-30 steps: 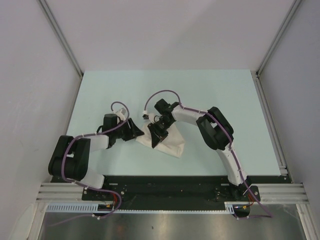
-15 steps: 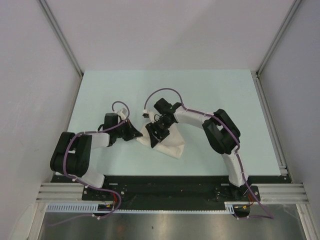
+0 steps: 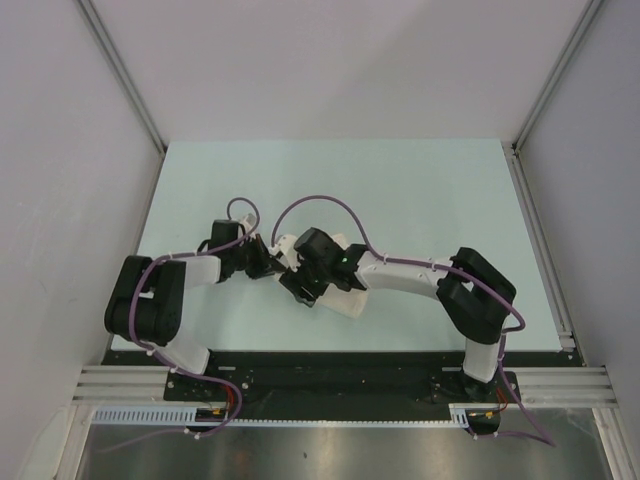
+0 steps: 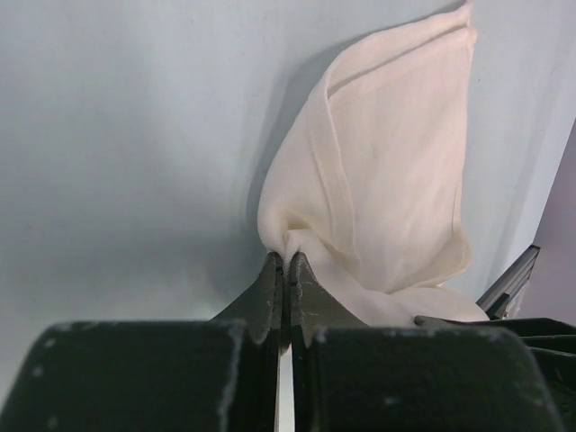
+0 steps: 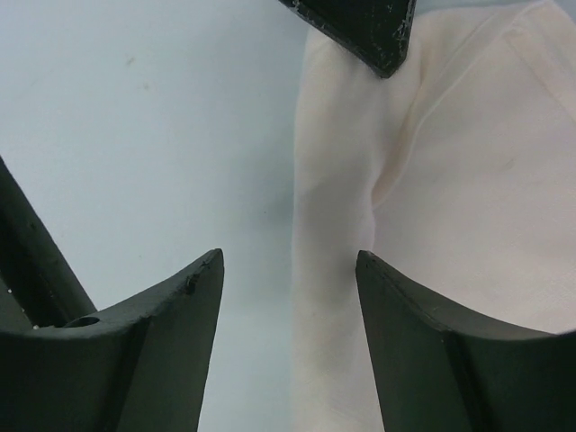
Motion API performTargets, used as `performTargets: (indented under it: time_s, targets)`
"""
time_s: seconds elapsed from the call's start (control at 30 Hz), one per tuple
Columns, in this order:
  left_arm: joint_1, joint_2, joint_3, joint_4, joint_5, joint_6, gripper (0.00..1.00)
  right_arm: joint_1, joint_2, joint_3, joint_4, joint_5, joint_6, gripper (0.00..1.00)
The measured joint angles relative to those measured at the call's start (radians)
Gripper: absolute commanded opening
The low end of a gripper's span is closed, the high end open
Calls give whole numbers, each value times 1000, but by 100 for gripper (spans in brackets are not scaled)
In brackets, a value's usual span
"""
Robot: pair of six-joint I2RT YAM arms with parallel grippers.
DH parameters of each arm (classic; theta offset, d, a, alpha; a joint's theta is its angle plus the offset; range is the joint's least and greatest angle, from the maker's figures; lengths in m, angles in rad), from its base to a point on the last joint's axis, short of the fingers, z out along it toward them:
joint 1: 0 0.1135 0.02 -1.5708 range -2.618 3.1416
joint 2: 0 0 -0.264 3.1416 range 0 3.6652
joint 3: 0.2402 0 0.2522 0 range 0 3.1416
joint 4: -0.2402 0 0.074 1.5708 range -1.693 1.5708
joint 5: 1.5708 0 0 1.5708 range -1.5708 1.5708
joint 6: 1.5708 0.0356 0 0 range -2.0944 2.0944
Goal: Fold the napkin, place the utensils inside, and roll it up
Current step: Roll the napkin with the utensil
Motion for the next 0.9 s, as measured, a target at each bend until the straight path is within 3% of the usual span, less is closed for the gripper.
performTargets:
  time_s: [0.3,0.67,0.77,0.9]
  targets:
    - [0,13,22,-26,7,0,0,5,52,-3,32,49,-29,42]
    - [0,37,60,-65,15,0,0,4,143,62,-18,56,-47,42]
    - [0,37,60,-65,16,0,12,3,180,113,-67,54,-43,31]
    - [0,31,60,-67,3,6,41,-20,217,184,-146,0,-34,15]
